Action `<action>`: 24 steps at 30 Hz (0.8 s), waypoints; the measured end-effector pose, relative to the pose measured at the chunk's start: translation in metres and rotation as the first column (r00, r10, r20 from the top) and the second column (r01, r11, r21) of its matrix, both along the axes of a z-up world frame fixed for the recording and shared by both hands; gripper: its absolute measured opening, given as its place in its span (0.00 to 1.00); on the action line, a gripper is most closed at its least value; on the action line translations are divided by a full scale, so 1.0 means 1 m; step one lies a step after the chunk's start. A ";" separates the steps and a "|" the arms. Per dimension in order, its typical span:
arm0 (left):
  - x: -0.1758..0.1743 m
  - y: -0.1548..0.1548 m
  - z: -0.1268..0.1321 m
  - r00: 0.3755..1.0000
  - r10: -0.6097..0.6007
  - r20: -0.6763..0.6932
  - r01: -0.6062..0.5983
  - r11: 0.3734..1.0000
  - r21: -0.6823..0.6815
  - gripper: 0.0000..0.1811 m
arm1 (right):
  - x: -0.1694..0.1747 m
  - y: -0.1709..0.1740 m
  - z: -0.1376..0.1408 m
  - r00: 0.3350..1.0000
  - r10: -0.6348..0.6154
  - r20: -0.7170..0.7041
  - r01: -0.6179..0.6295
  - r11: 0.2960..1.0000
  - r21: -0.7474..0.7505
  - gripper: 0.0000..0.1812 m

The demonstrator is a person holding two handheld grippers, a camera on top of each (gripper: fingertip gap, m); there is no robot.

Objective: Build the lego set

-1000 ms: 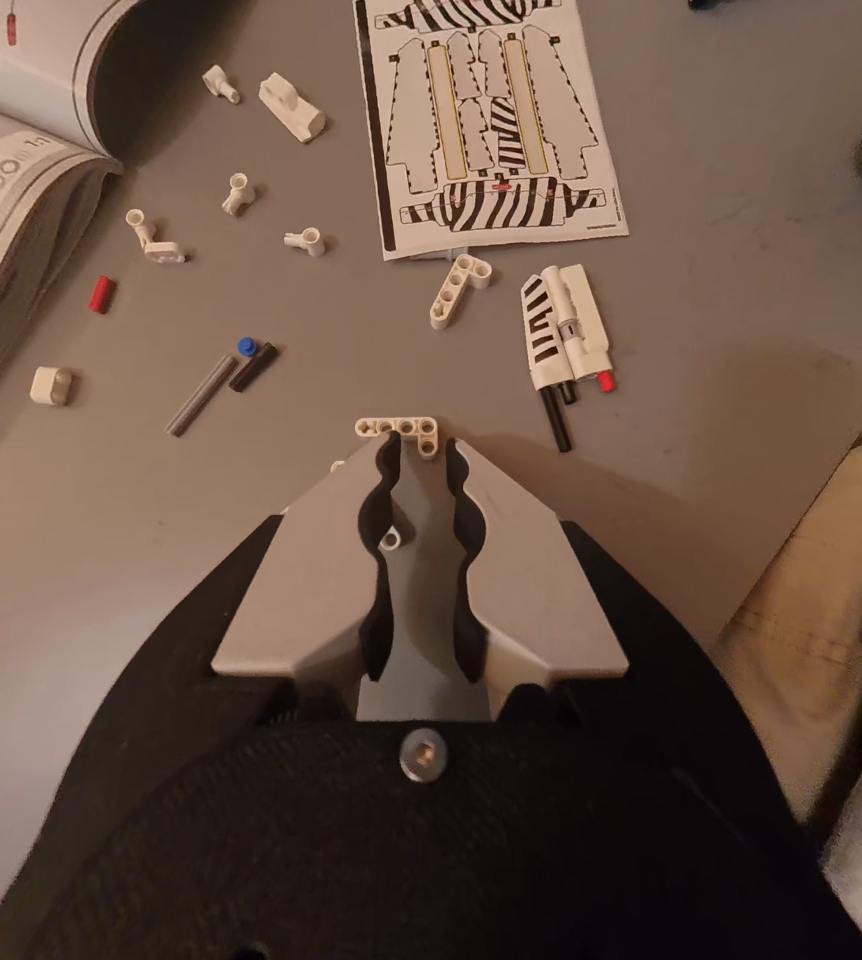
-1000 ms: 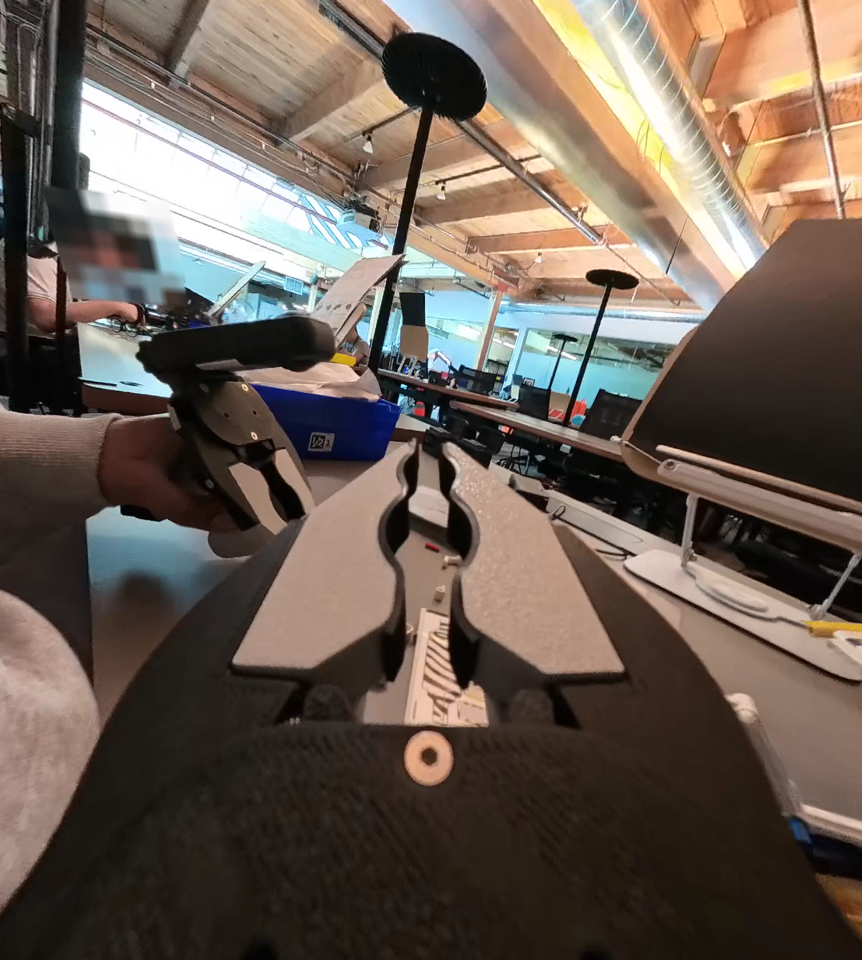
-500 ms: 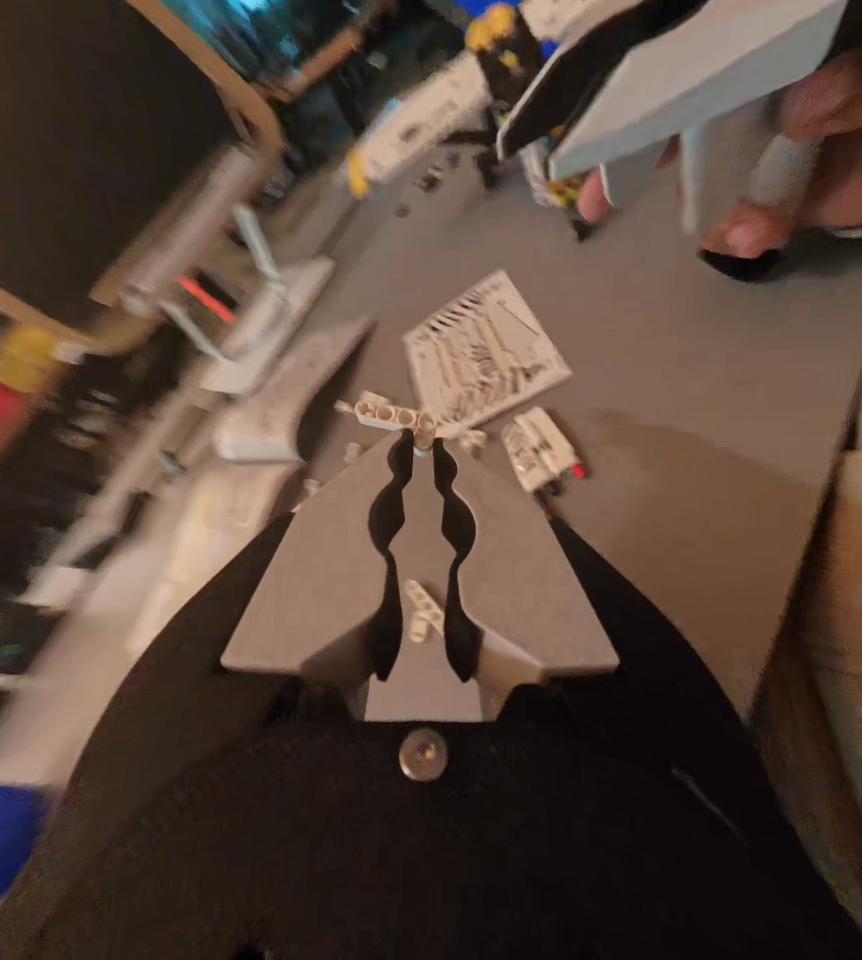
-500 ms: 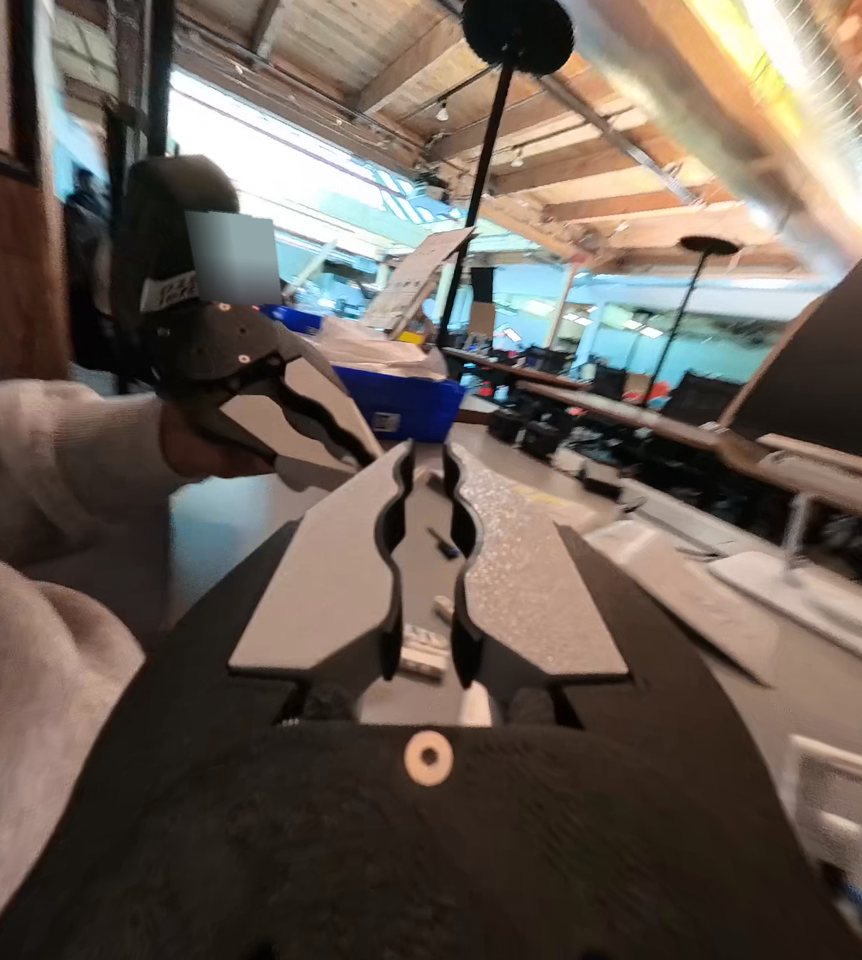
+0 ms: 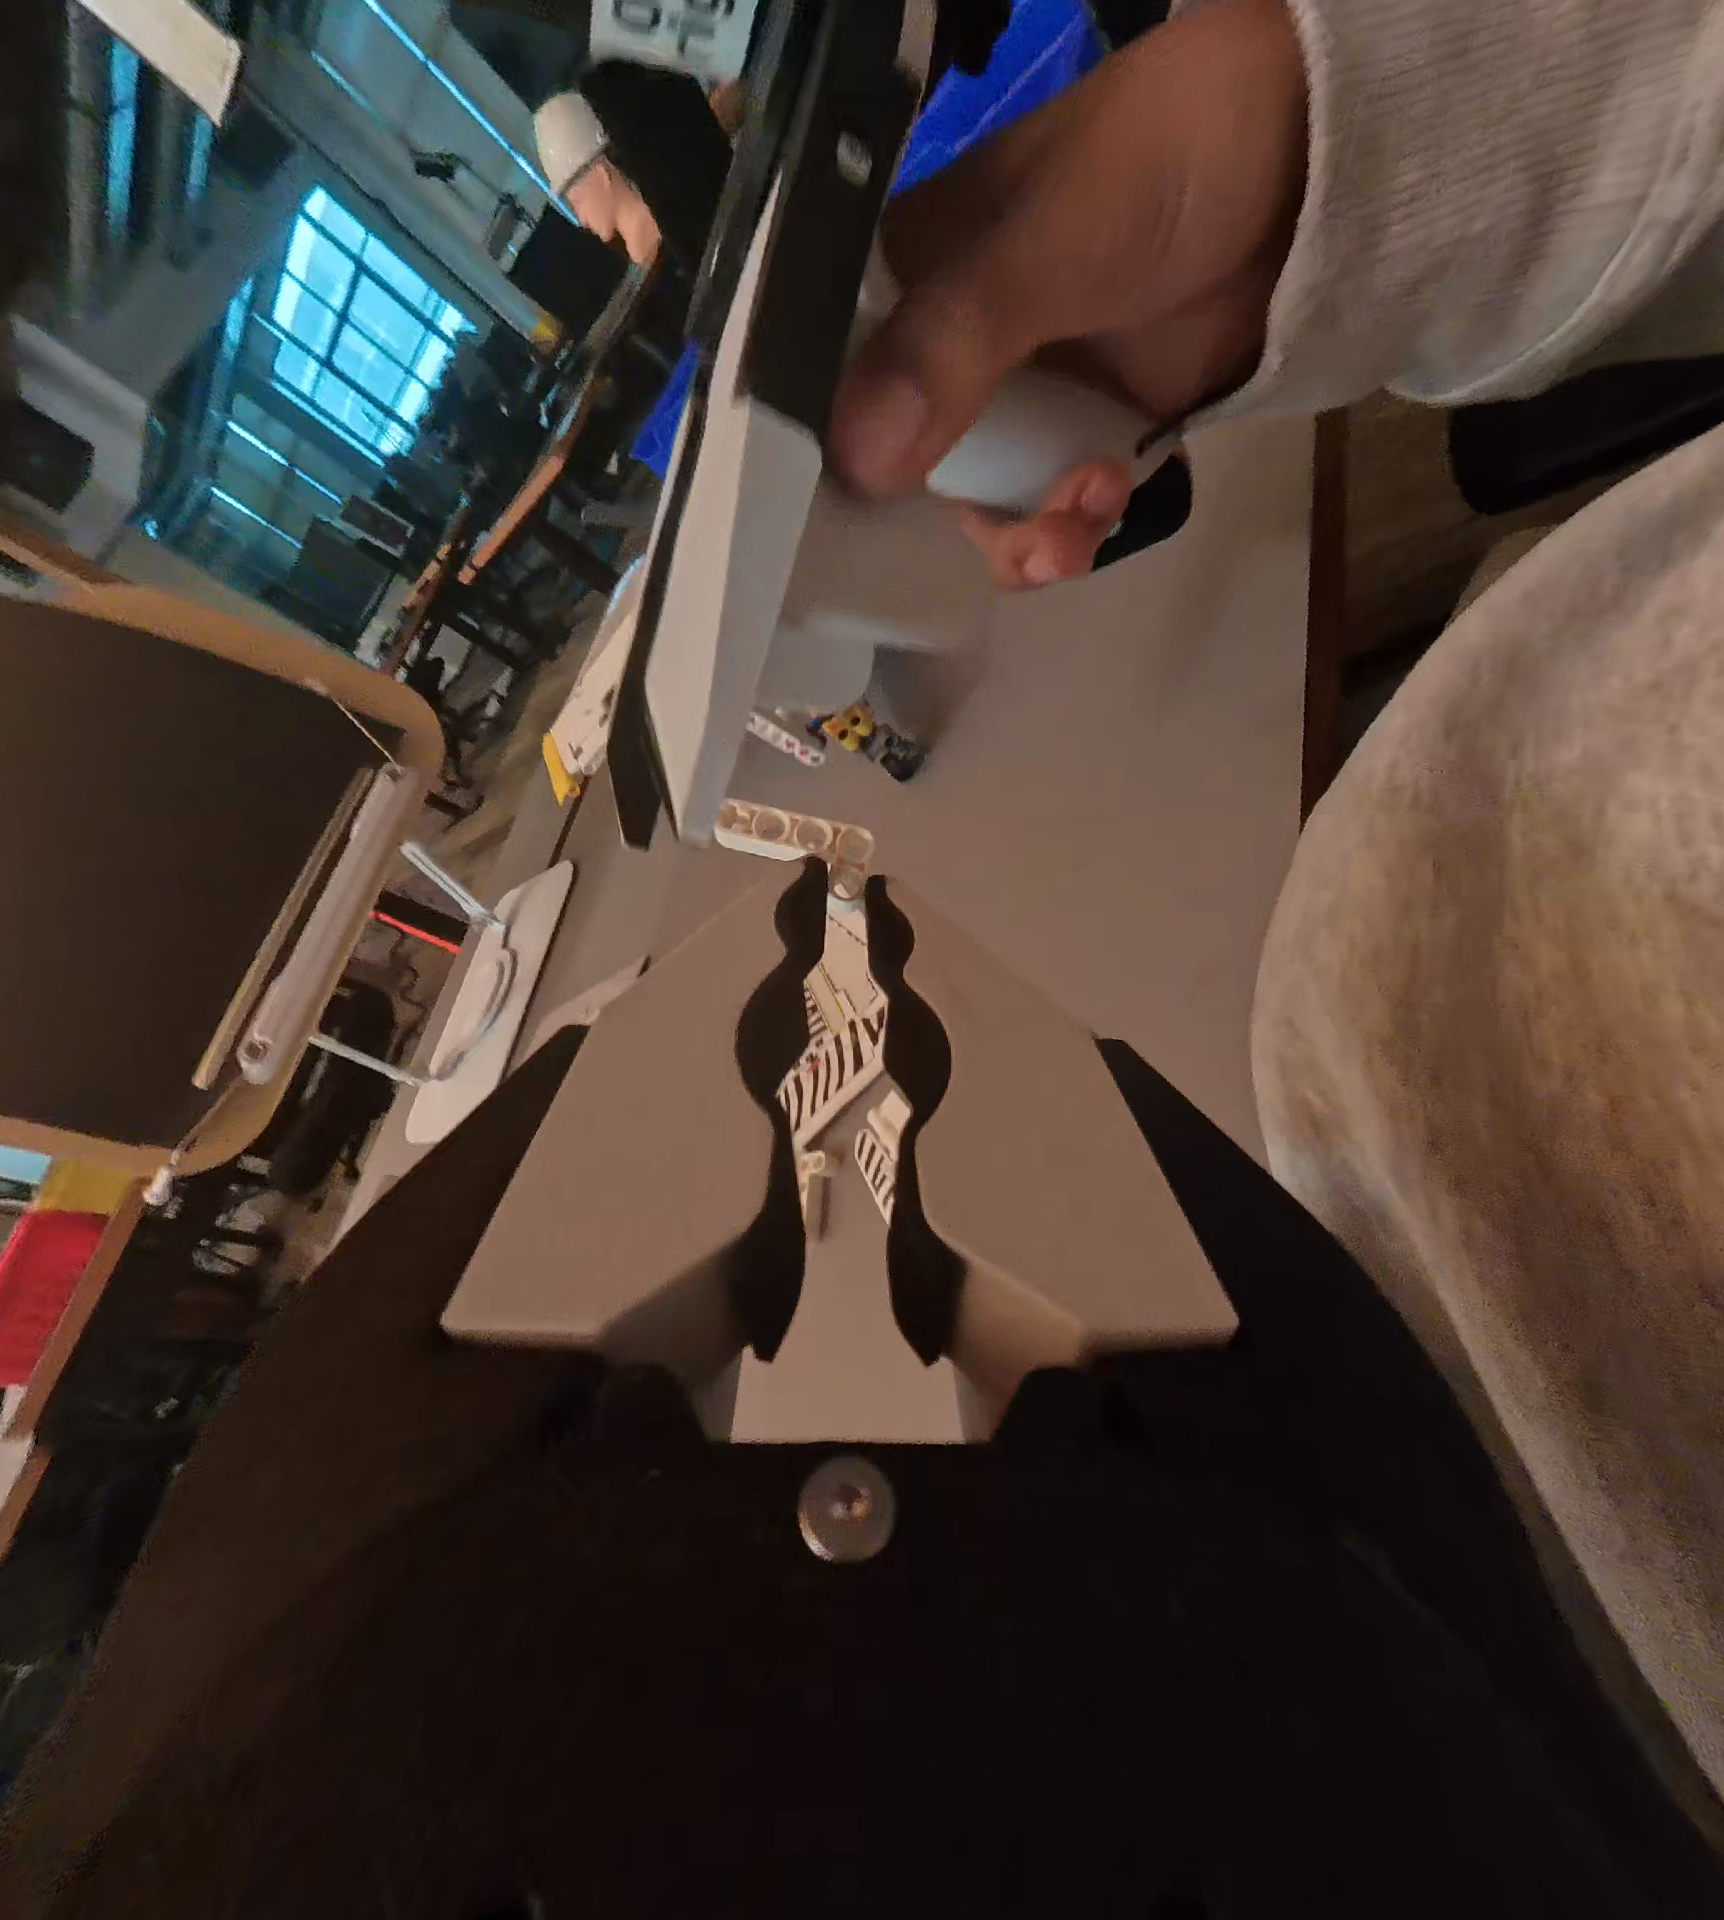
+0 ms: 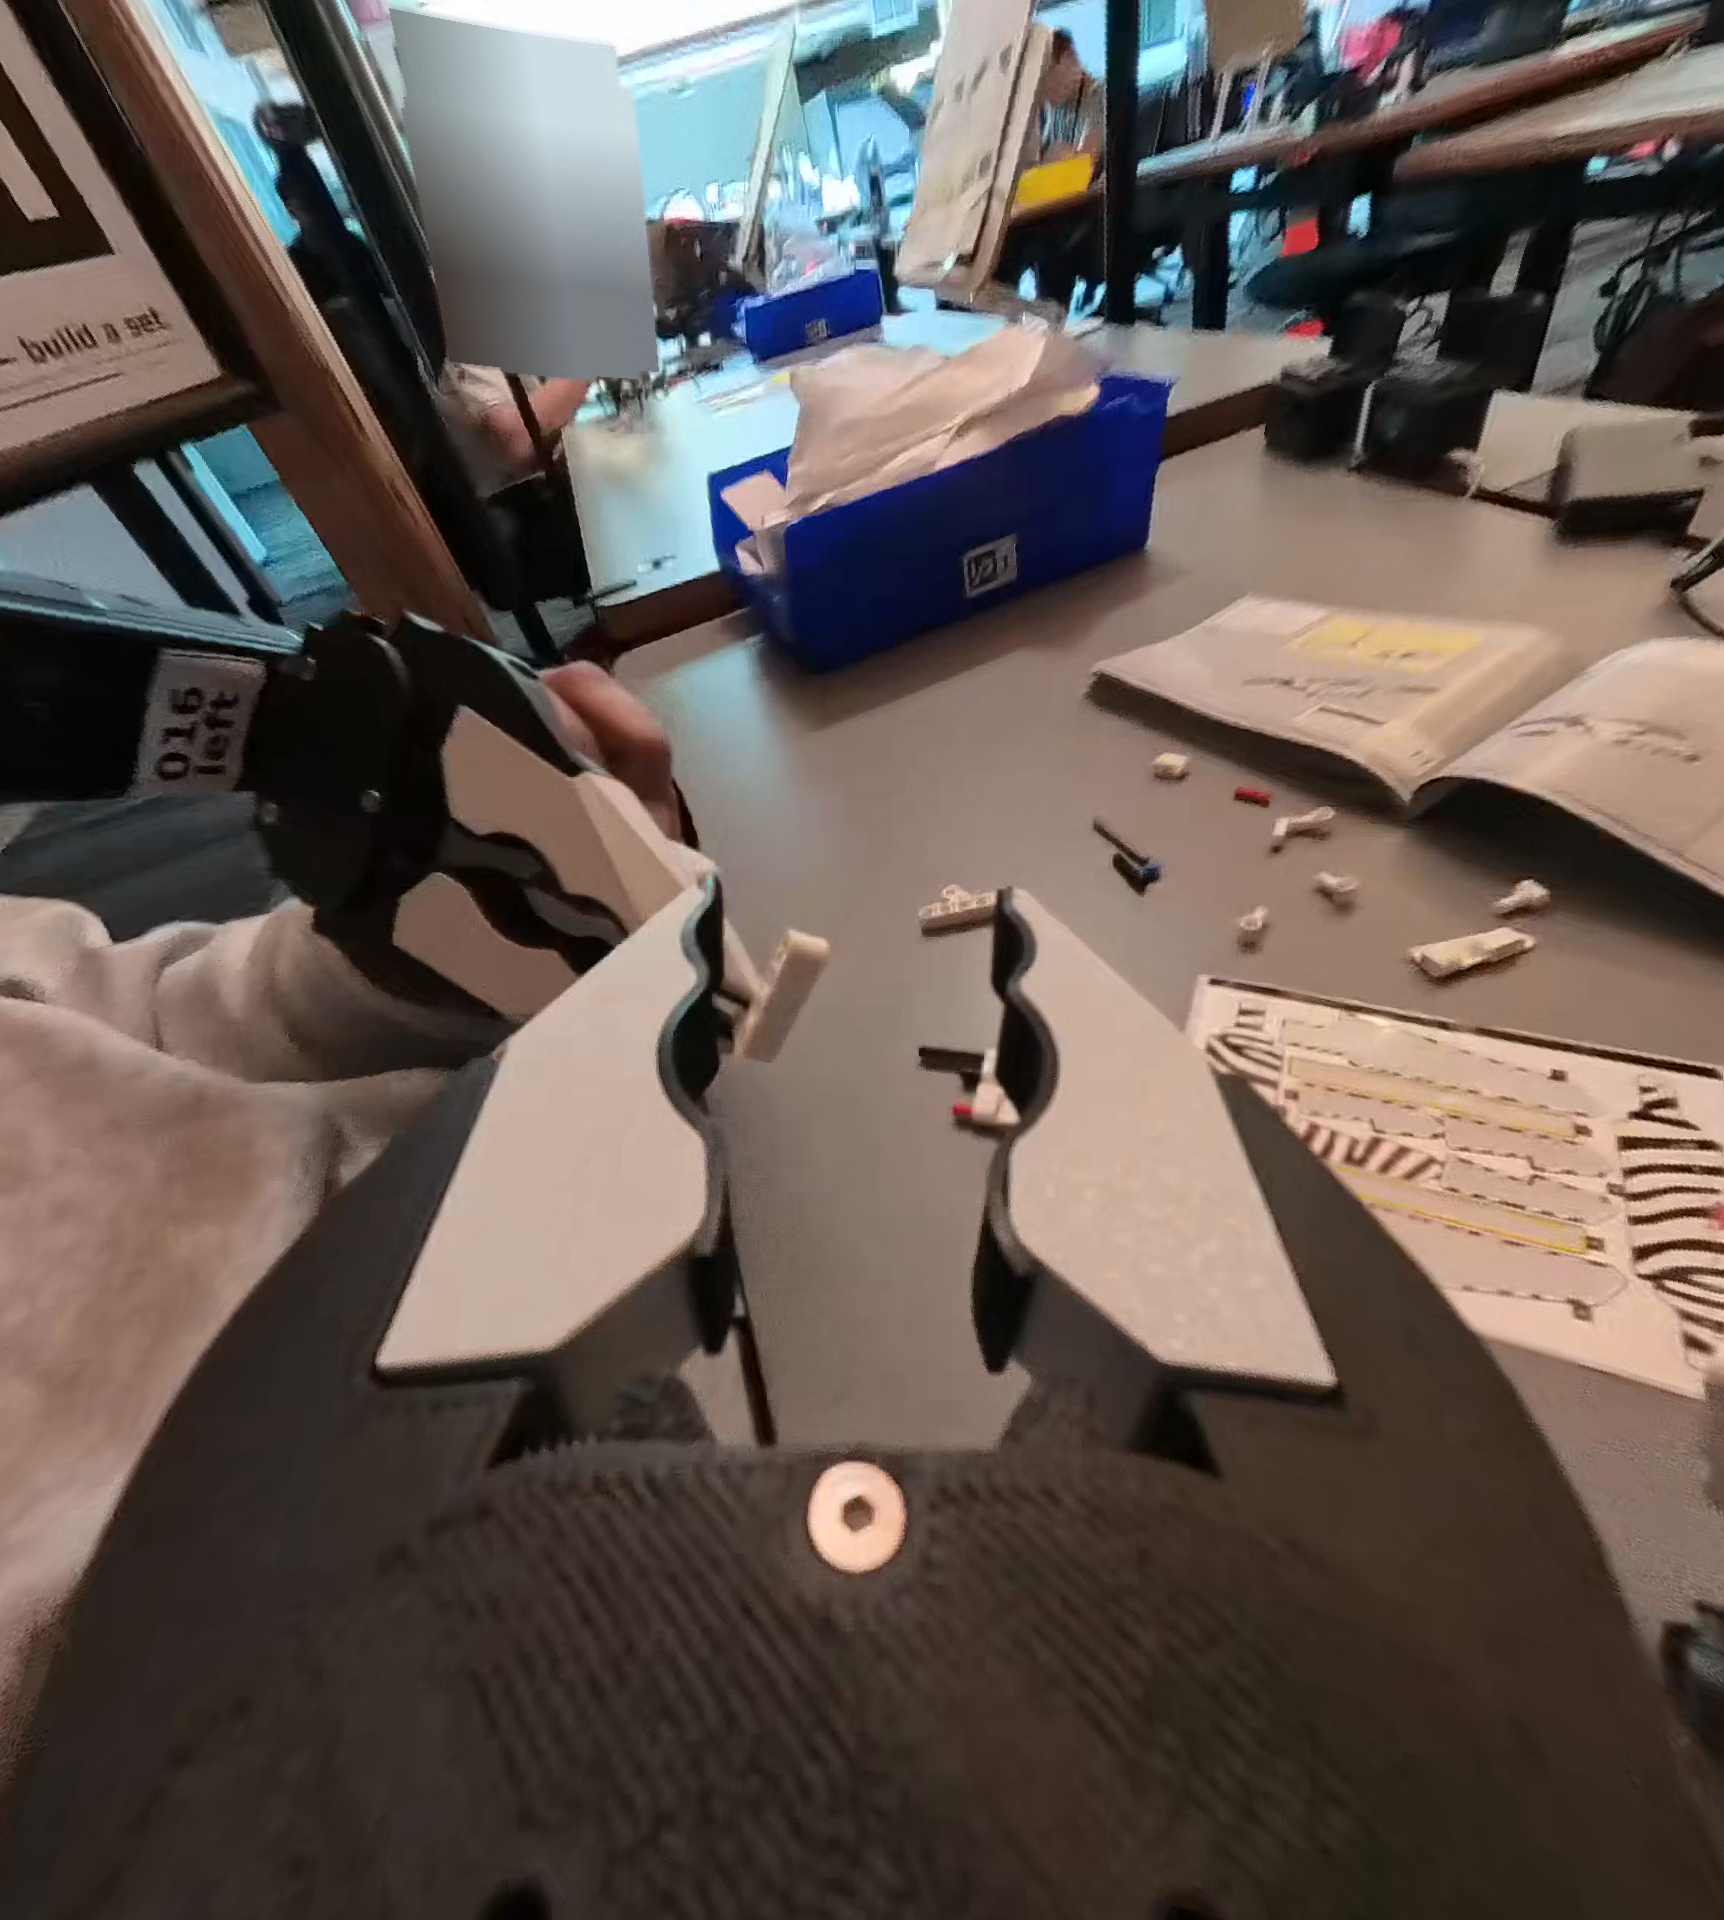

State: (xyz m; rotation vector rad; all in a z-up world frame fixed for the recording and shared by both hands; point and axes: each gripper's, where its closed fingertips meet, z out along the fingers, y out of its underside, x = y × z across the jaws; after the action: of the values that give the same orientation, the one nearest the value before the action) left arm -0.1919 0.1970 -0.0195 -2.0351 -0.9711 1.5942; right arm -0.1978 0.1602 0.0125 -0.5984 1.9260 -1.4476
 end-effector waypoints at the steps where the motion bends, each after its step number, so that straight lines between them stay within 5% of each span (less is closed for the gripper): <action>1: -0.001 0.004 0.003 1.000 -0.008 -0.019 0.007 1.000 -0.023 0.04 | 0.000 -0.002 -0.005 1.000 -0.009 -0.028 0.009 1.000 0.000 0.30; 5: -0.006 0.010 0.001 1.000 -0.005 -0.017 0.004 0.996 -0.089 0.04 | 0.002 -0.003 -0.008 1.000 0.004 -0.028 -0.004 1.000 0.008 0.27; 8: -0.007 0.010 0.000 1.000 -0.008 -0.022 0.007 0.996 -0.088 0.04 | -0.005 -0.003 -0.011 0.999 -0.015 -0.031 0.017 0.999 0.045 0.11; 12: -0.006 0.006 -0.006 1.000 -0.002 0.001 0.002 0.996 -0.090 0.04 | -0.004 0.005 -0.014 0.999 0.034 0.002 -0.034 0.992 0.117 0.18; 24: -0.006 -0.003 -0.017 0.999 0.014 0.037 -0.011 0.997 -0.078 0.04 | 0.004 0.017 -0.021 0.991 0.130 -0.032 -0.125 0.982 0.141 0.08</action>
State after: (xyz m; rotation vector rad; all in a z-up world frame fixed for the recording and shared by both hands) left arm -0.1981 0.1944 -0.0362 -2.1222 -0.9508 1.6289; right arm -0.1937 0.1773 -0.0090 -0.6782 1.9637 -1.2197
